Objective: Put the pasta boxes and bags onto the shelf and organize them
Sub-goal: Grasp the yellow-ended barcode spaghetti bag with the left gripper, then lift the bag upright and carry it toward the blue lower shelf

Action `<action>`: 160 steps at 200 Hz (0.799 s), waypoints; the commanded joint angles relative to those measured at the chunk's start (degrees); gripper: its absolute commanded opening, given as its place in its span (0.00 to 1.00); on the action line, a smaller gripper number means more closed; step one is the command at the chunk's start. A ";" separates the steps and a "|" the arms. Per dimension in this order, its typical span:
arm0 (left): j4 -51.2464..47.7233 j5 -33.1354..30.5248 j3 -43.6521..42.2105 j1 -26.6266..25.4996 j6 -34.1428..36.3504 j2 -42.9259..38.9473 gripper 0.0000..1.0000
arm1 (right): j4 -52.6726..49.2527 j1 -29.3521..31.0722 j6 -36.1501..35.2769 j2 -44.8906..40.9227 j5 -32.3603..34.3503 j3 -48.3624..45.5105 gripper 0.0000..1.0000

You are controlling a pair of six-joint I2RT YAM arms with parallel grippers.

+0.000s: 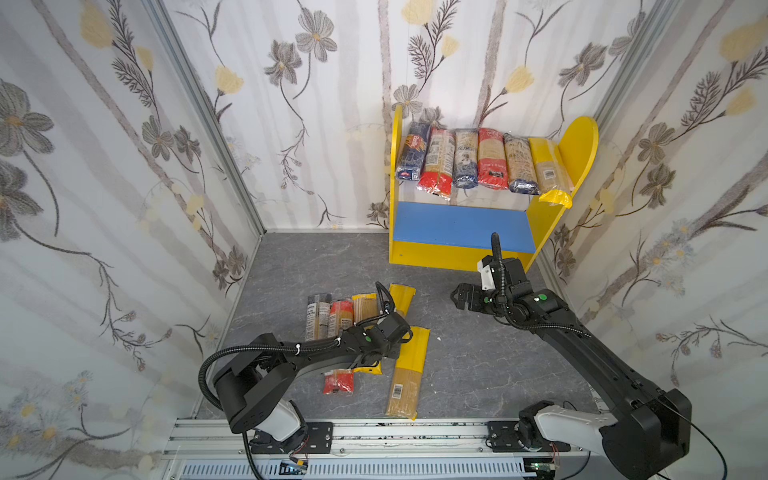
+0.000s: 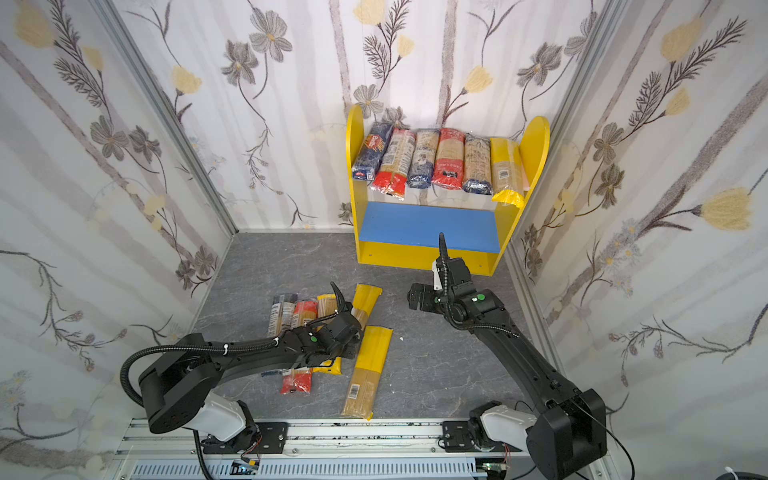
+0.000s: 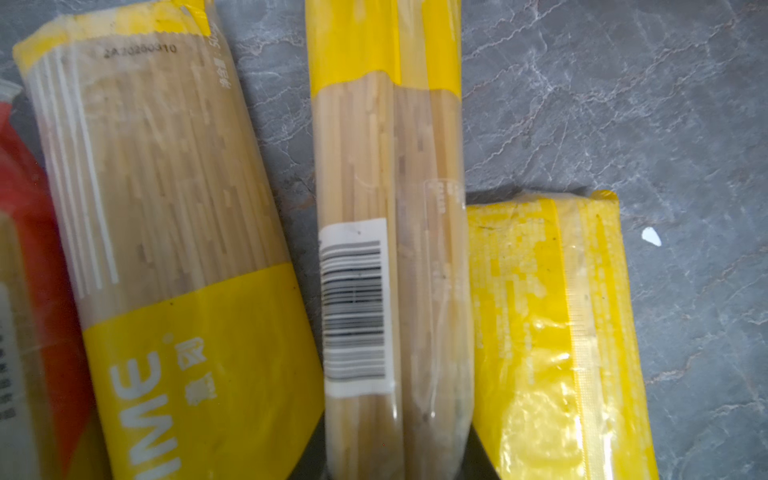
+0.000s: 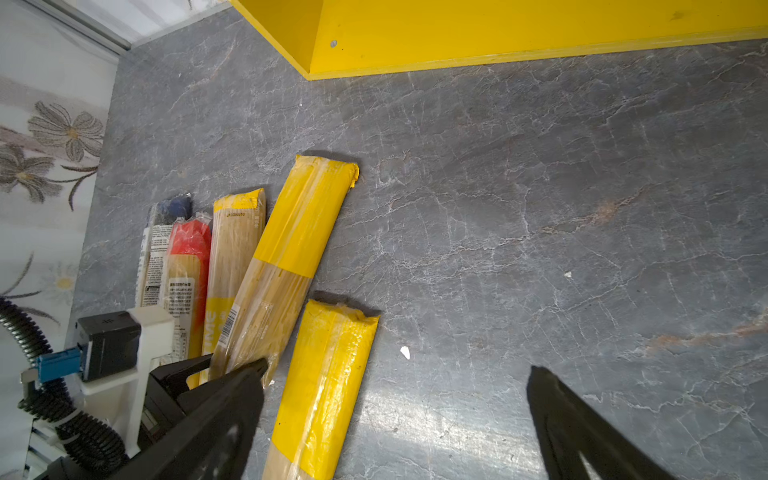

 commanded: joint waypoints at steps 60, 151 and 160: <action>0.66 0.40 6.14 3.96 8.92 -3.28 0.00 | 2.42 -3.76 -0.24 2.72 -0.58 3.13 1.00; 0.93 -2.19 14.61 7.01 14.38 -7.41 0.00 | 4.36 -5.46 0.90 0.77 -0.21 3.69 1.00; 1.17 -2.60 15.87 7.12 15.12 -6.95 0.00 | 4.72 -5.48 1.19 0.46 -0.46 3.63 1.00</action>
